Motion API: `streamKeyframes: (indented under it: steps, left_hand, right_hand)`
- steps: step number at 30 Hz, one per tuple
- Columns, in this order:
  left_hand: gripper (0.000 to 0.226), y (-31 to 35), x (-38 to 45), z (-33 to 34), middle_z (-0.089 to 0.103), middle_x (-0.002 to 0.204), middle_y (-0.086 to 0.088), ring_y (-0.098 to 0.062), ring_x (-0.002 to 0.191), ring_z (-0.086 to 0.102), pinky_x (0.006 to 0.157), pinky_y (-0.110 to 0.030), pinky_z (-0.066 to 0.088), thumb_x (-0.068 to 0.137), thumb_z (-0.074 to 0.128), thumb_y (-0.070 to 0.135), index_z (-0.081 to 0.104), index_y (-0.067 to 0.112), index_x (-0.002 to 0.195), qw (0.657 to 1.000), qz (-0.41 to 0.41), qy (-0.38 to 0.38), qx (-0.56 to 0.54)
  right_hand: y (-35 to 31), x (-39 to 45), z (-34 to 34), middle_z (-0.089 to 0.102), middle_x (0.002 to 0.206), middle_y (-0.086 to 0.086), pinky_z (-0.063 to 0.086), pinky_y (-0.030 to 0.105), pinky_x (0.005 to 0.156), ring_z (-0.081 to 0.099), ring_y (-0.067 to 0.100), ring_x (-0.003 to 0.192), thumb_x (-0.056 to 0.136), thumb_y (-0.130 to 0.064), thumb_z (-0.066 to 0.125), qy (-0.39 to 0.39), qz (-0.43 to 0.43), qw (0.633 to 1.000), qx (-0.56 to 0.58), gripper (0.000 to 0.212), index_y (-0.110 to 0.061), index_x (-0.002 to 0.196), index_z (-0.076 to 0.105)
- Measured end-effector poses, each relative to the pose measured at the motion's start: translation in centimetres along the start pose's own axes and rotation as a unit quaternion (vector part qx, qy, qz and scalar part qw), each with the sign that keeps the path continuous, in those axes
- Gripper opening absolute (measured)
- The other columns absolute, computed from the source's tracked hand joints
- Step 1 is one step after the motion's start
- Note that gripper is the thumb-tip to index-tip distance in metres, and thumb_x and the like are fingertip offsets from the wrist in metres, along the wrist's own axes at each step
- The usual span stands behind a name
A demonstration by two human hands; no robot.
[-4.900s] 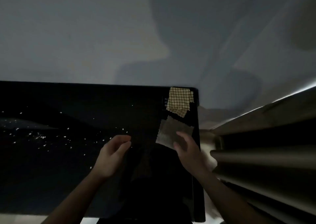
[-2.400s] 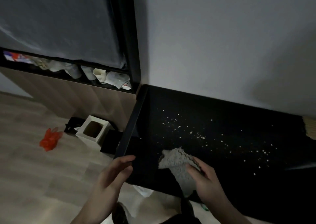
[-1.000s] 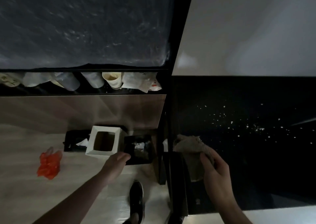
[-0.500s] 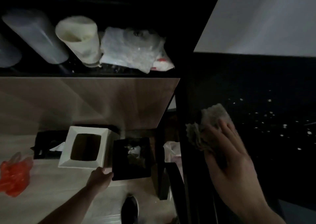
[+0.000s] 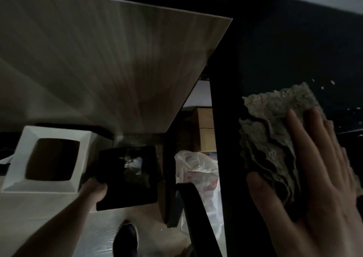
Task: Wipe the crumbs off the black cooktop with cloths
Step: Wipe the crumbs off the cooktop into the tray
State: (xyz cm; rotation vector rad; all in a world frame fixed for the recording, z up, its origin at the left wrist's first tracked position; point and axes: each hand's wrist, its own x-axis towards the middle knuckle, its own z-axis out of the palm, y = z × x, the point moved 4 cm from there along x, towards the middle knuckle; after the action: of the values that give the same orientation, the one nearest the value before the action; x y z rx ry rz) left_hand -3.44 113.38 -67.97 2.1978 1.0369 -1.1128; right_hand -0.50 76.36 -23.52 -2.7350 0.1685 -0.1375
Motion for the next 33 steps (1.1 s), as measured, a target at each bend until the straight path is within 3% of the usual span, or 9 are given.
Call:
streamKeyframes:
  steps: [4,7,11,17,20,22,26,30,33]
  left_hand:
    - [0.017,0.4,-3.0,0.6,0.075,0.099,-0.022,-0.036,0.092,0.072,0.07,-0.032,0.051,0.091,0.063,0.015,0.073,0.002,0.094,0.999,0.034,-0.013,0.025]
    - [0.017,0.1,-7.4,-0.2,0.076,0.098,-0.02,-0.035,0.092,0.073,0.074,-0.036,0.056,0.089,0.063,0.014,0.076,0.005,0.097,0.998,0.049,0.006,0.035]
    - [0.018,-2.3,-13.9,-3.2,0.077,0.097,-0.014,-0.033,0.089,0.073,0.071,-0.034,0.057,0.092,0.059,0.019,0.075,0.011,0.096,0.996,0.053,0.015,0.065]
    - [0.015,-6.9,-23.2,-8.6,0.067,0.071,-0.004,-0.032,0.083,0.071,0.063,-0.03,0.047,0.087,0.057,0.016,0.066,0.016,0.076,0.993,0.037,-0.021,0.112]
    - [0.011,-8.4,-28.9,-11.3,0.073,0.081,-0.007,-0.032,0.086,0.072,0.065,-0.03,0.049,0.086,0.057,0.017,0.066,0.017,0.081,0.987,0.058,-0.021,0.145]
    - [0.012,-9.4,-32.5,-12.6,0.072,0.077,-0.005,-0.028,0.076,0.069,0.061,-0.029,0.049,0.085,0.059,0.017,0.071,0.016,0.085,0.984,0.076,-0.029,0.158]
    - [0.015,-10.7,-38.5,-14.4,0.071,0.073,-0.006,-0.023,0.068,0.068,0.054,-0.029,0.044,0.087,0.057,0.015,0.07,0.01,0.081,0.979,0.095,-0.056,0.173]
    - [0.023,-11.4,-42.8,-14.6,0.065,0.068,-0.005,-0.021,0.059,0.061,0.05,-0.028,0.037,0.091,0.053,0.013,0.061,0.011,0.069,0.973,0.1,-0.089,0.186]
    - [0.023,-12.0,-44.3,-14.3,0.06,0.067,-0.005,-0.023,0.06,0.059,0.051,-0.028,0.035,0.09,0.054,0.015,0.057,0.013,0.068,0.969,0.097,-0.105,0.202]
  right_hand:
    - [-0.3,0.1,-0.6,0.0,0.178,-0.016,-0.003,0.033,0.129,-0.009,0.005,0.163,0.079,-0.088,0.042,-0.036,0.043,0.997,0.045,0.094,-0.051,0.163,0.021]
    - [-0.7,0.4,-1.1,-0.014,0.176,-0.018,-0.015,0.027,0.129,-0.022,0.0,0.16,0.079,-0.098,0.023,-0.078,0.072,0.992,0.062,0.096,-0.055,0.163,0.008]
    - [-0.7,0.7,-1.3,-0.015,0.177,-0.01,-0.015,0.038,0.131,-0.022,0.007,0.161,0.091,-0.079,0.031,-0.088,0.069,0.993,0.024,0.087,-0.046,0.166,0.002]
    - [-0.1,-2.3,-1.9,-0.001,0.179,-0.001,-0.002,0.049,0.134,-0.01,0.019,0.165,0.101,-0.046,0.039,-0.107,0.04,0.992,0.051,0.07,-0.037,0.167,0.02]
    - [0.0,-7.0,-3.0,0.004,0.179,-0.007,0.001,0.049,0.135,-0.006,0.013,0.165,0.103,-0.027,0.049,-0.129,0.018,0.988,0.079,0.069,-0.036,0.167,0.023]
    - [0.2,-10.6,-3.8,0.007,0.178,-0.011,0.005,0.048,0.135,-0.004,0.01,0.165,0.103,-0.017,0.055,-0.145,0.015,0.986,0.082,0.072,-0.036,0.166,0.026]
    - [0.1,-16.3,-6.5,0.015,0.172,-0.023,0.017,0.04,0.134,0.003,-0.003,0.161,0.1,-0.011,0.055,-0.18,0.053,0.975,0.119,0.07,-0.039,0.162,0.037]
    - [-0.2,-19.2,-10.4,0.048,0.159,-0.023,0.045,0.035,0.121,0.045,-0.001,0.146,0.091,0.004,0.05,-0.159,0.162,0.953,0.2,0.078,-0.049,0.149,0.051]
    - [0.9,-21.2,-12.9,0.063,0.146,-0.017,0.053,0.041,0.114,0.058,0.003,0.136,0.087,0.014,0.047,-0.102,0.233,0.931,0.262,0.087,-0.048,0.147,0.054]
